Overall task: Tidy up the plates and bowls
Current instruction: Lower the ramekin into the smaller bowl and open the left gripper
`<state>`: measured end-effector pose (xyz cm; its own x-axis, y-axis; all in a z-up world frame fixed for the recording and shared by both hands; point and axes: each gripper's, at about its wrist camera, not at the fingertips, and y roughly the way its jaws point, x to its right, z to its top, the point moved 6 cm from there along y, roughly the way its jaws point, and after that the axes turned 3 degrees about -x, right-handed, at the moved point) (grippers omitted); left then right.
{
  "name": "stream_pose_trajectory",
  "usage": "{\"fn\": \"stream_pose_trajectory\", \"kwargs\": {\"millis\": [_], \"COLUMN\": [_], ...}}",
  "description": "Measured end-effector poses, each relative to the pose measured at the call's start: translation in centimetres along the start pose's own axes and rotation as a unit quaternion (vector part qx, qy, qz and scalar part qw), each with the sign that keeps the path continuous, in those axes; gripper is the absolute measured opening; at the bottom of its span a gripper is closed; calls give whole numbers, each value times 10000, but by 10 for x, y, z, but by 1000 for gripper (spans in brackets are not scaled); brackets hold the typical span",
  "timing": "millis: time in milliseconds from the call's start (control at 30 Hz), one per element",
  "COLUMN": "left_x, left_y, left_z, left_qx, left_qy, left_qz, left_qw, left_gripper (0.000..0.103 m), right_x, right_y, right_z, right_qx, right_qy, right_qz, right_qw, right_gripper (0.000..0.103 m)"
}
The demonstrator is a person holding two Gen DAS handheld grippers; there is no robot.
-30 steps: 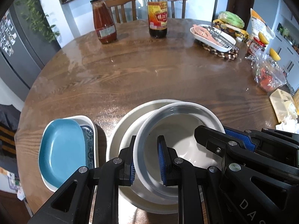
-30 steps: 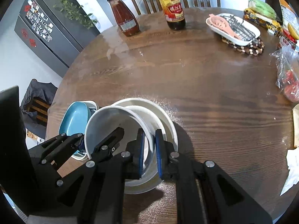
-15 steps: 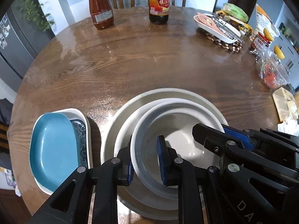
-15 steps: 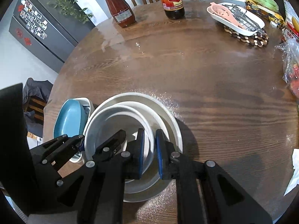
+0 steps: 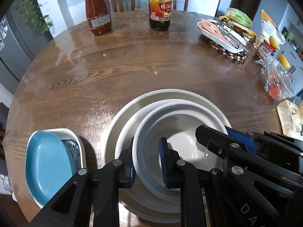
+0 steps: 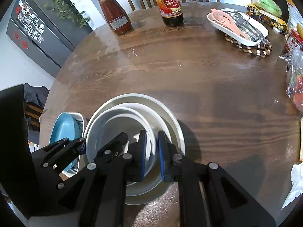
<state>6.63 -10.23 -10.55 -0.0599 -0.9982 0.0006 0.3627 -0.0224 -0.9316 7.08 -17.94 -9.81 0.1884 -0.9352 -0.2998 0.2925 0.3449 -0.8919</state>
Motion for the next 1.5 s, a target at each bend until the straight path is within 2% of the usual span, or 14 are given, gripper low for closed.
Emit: {"fn": "stream_pose_trajectory", "kwargs": {"millis": [333,1500], "left_x": [3,3], "left_y": [6,5], "left_z": [16,16], "left_qx": [99,24], "left_qy": [90,331], "left_qz": [-34,-231], "left_qw": [9999,9992], "left_gripper": [20,20], "right_x": [4,0], "right_y": [1,-3], "right_z": [13,11], "right_qx": [63,62], "right_qy": [70,282], "right_qz": [-51,-299], "right_qw": [9999,9991], "right_gripper": [15,15]}}
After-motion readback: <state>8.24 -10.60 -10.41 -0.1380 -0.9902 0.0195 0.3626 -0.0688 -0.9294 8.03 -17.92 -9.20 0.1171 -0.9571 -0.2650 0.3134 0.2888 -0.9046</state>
